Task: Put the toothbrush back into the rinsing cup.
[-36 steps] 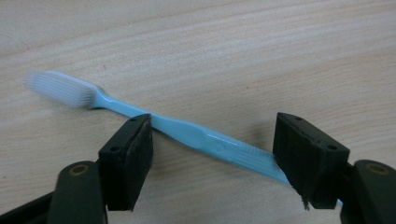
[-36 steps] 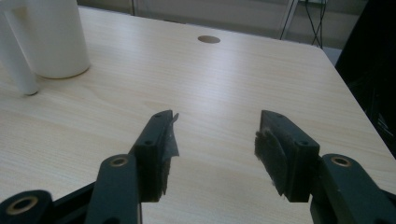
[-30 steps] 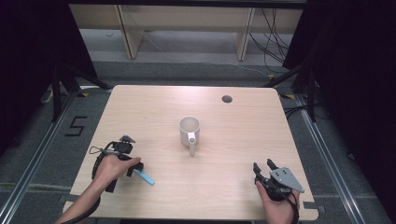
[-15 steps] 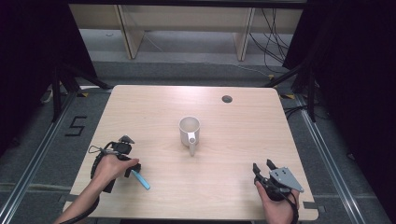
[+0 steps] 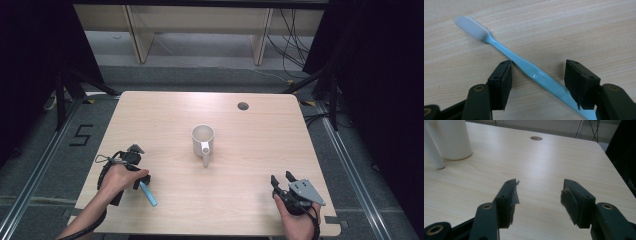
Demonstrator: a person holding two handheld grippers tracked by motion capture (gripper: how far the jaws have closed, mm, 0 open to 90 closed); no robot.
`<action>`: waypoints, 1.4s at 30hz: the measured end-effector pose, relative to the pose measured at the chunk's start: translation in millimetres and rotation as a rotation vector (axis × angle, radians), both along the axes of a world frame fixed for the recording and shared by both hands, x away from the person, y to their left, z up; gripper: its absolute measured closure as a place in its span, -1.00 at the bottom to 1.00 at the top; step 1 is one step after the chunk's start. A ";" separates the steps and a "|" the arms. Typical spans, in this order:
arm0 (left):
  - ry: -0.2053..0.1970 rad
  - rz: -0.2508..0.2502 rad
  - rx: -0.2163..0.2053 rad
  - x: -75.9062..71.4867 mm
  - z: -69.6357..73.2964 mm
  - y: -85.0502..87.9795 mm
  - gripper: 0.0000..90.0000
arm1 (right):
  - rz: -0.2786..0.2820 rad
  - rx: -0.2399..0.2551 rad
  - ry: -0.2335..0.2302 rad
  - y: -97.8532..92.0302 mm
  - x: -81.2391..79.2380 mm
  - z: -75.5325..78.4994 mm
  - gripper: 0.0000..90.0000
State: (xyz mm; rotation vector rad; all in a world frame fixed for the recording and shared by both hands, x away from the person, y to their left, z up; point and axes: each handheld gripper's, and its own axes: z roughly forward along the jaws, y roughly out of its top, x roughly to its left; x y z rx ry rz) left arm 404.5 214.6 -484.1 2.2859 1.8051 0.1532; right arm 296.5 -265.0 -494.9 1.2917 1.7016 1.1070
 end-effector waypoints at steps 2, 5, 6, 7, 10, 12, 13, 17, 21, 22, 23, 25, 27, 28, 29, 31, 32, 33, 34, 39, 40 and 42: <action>0.000 -0.001 0.000 0.1 -0.1 -0.2 -0.13 | 0.000 0.000 0.001 0.0 0.0 0.0 0.03; 0.007 -0.025 0.040 0.1 0.9 -2.3 -0.04 | 0.000 -0.014 -0.001 -0.5 0.0 -0.3 0.03; 0.007 -0.028 0.042 -0.1 0.9 -2.8 -0.03 | 0.000 -0.014 -0.001 -0.5 0.0 -0.2 0.03; 0.003 -0.034 0.038 -0.5 0.7 -3.2 0.01 | 0.000 -0.012 0.000 -0.5 -0.1 -0.1 0.03; 0.009 -0.064 0.041 -0.5 1.5 -3.8 0.13 | -0.001 -0.005 0.001 -0.4 -0.2 0.1 0.03; 0.009 -0.085 0.045 -0.2 1.8 -3.4 0.19 | -0.001 -0.004 0.003 -0.4 -0.3 -0.1 0.03; 0.006 -0.096 0.045 -0.2 1.9 -3.1 0.21 | -0.001 -0.004 0.004 -0.4 -0.4 -0.1 0.03; 0.014 -0.091 0.034 -1.5 2.4 -3.5 0.37 | -0.006 0.001 0.014 -0.1 -0.5 -0.4 0.03; 0.016 -0.126 0.043 0.0 3.1 -1.2 0.53 | -0.005 0.002 0.014 0.2 -0.5 -0.5 0.03; 0.021 -0.117 0.037 -0.5 3.0 -1.9 0.57 | -0.006 0.003 0.014 0.3 -0.6 -0.4 0.03; 0.021 -0.120 0.037 -0.4 3.0 -1.9 0.62 | -0.006 0.002 0.014 0.1 -0.5 -0.4 0.03; 0.023 -0.127 0.032 -0.1 3.0 -1.5 0.70 | -0.009 0.002 0.008 0.4 0.0 -0.9 0.03; 0.017 -0.140 0.030 0.2 2.5 -1.2 0.72 | -0.008 -0.001 0.003 0.1 0.4 -1.2 0.03; 0.016 -0.135 0.020 -0.5 1.7 -1.8 0.72 | -0.001 -0.004 0.002 -0.6 0.9 -1.4 0.03; 0.020 -0.148 0.023 -0.1 2.0 -1.6 0.73 | 0.002 0.000 0.012 -0.5 0.4 -1.2 0.03; 0.017 -0.171 0.028 0.7 2.1 -0.9 0.73 | 0.001 0.005 0.017 -0.2 0.3 -1.3 0.03; 0.015 -0.223 0.034 2.9 2.0 1.0 0.73 | -0.001 0.010 0.013 0.1 0.4 -1.4 0.03; 0.022 -0.242 0.022 3.4 1.6 1.8 0.73 | -0.018 0.026 0.025 1.9 -1.0 -1.2 0.03; 0.016 -0.239 0.018 3.1 1.1 1.3 0.73 | -0.014 0.018 0.015 1.3 -0.3 -1.4 0.03; 0.021 -0.233 0.024 1.3 2.1 0.1 0.73 | -0.011 0.019 0.026 0.8 -1.0 -1.3 0.03; 0.022 -0.238 0.025 1.5 2.1 0.1 0.73 | -0.011 0.021 0.027 0.9 -1.0 -1.3 0.03; 0.027 -0.252 0.024 2.6 2.1 1.0 0.73 | -0.018 0.025 0.022 1.6 -1.0 -1.5 0.03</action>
